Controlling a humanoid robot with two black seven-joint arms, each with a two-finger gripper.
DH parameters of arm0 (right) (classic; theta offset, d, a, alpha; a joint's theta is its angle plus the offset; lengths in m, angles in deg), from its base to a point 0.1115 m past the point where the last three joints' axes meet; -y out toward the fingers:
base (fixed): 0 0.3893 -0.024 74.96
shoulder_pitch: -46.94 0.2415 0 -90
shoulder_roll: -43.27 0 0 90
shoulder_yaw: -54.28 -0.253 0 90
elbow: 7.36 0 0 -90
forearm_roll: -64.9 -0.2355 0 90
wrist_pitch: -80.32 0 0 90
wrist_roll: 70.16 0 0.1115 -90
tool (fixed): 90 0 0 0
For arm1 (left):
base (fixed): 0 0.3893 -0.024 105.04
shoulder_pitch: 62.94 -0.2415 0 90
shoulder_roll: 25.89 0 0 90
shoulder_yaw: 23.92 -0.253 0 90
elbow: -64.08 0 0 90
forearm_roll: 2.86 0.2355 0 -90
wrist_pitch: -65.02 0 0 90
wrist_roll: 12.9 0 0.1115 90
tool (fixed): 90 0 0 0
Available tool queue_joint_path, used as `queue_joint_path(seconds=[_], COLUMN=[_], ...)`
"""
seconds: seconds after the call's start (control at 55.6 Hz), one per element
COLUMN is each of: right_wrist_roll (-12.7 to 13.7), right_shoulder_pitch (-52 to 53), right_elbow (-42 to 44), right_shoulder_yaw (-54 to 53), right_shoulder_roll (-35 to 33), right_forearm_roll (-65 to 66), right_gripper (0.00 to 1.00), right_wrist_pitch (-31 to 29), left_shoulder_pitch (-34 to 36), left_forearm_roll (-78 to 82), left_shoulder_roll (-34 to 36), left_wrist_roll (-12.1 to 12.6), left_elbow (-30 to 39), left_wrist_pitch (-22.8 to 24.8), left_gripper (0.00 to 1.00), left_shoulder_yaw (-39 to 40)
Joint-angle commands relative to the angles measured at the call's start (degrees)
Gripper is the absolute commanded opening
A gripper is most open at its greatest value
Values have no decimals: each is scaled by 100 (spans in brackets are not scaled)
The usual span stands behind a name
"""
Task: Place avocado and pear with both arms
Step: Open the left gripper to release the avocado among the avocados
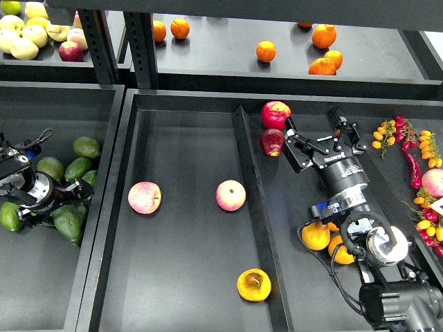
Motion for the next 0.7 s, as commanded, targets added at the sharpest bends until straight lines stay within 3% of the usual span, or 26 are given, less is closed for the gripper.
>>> queue_joint_path(seconds=[0.0, 0.324, 0.684], right_wrist_roll=[0, 17, 53], right_shoulder_pitch=[-38, -108, -161], right_elbow=[-20, -47, -38], right_shoulder_yaw=[8, 16, 245], right_shoulder_roll=[0, 0, 0], right_forearm_roll=[0, 0, 0], right_gripper=[100, 100, 100], right_wrist_pitch=[-8, -8, -25], left_shoulder_pitch=[151, 529, 248], left_forearm_roll=[-33, -622, -2476], left_shoulder_roll=[168, 749, 679], left_wrist_roll=[0, 0, 0], left_elbow=[60, 104, 516], left_wrist_pitch=[1, 1, 1], left_gripper=[99, 99, 99], left_shoulder_yaw=[61, 465, 1897])
